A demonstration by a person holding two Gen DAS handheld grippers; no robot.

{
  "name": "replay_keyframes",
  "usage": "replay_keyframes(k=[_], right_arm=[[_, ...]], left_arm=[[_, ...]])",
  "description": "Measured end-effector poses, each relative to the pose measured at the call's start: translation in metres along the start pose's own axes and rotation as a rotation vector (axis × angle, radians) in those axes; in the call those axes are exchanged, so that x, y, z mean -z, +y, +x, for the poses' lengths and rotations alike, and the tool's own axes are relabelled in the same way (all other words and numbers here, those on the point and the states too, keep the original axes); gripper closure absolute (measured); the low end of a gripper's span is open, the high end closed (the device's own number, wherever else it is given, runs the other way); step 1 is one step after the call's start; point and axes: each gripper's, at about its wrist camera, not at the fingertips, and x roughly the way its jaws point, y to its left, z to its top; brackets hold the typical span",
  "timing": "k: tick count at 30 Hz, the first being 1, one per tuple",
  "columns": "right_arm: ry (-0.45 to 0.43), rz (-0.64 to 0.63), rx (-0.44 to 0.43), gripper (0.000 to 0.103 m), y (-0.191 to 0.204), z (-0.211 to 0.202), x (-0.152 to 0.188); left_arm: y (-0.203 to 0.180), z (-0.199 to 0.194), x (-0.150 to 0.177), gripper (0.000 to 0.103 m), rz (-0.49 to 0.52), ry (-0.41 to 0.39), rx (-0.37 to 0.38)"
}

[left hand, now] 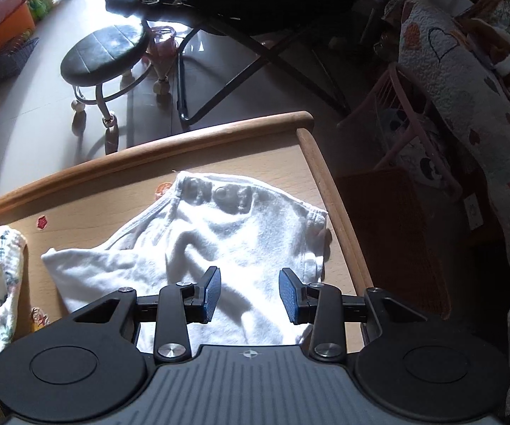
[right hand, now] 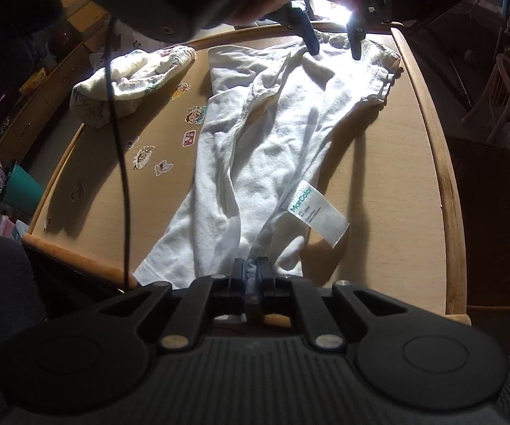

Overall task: Fold clothes
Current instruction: 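Grasp the shirt's collar end with the left gripper while the right gripper holds the hem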

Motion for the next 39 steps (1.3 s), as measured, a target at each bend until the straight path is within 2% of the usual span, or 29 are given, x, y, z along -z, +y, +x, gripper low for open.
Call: replay_keyframes(k=[5,10,13,18,23,25,30,32,34,36,39], right_arm=[[-0.002,0.035,-0.044,0.097,-0.007,0.001,0.0],[-0.003,0.067,-0.074,0.097,-0.014,0.001,0.0],[-0.004,0.078,-0.084,0.096,-0.016,0.002,-0.001],[-0.005,0.086,-0.094,0.096,-0.017,0.003,0.0],[-0.006,0.102,-0.104,0.096,-0.02,0.003,0.0],[-0.007,0.105,-0.106,0.096,-0.02,0.002,0.0],[-0.007,0.11,-0.109,0.096,-0.022,0.002,0.001],[-0.007,0.115,-0.111,0.096,-0.023,0.001,0.001],[-0.007,0.117,-0.112,0.096,-0.023,0.001,0.002],[-0.008,0.119,-0.112,0.096,-0.023,0.002,0.002],[-0.007,0.121,-0.112,0.096,-0.023,0.002,0.002]], left_arm=[[-0.018,0.014,-0.011,0.063,-0.013,0.018,0.004],[-0.028,0.027,-0.012,0.053,0.027,0.031,-0.05],[-0.026,0.026,-0.015,0.049,0.0,0.034,-0.034],[-0.021,0.03,-0.016,0.049,-0.044,0.035,-0.002],[-0.035,0.035,-0.014,0.049,0.049,0.037,-0.046],[-0.038,0.034,-0.014,0.05,0.081,0.028,-0.038],[-0.035,0.031,-0.016,0.055,0.104,0.025,-0.023],[-0.034,0.03,-0.017,0.063,0.113,0.024,-0.022],[-0.031,0.03,-0.019,0.08,0.113,0.025,-0.025],[-0.028,0.029,-0.02,0.09,0.108,0.024,-0.031],[-0.024,0.028,-0.019,0.097,0.118,0.019,-0.025]])
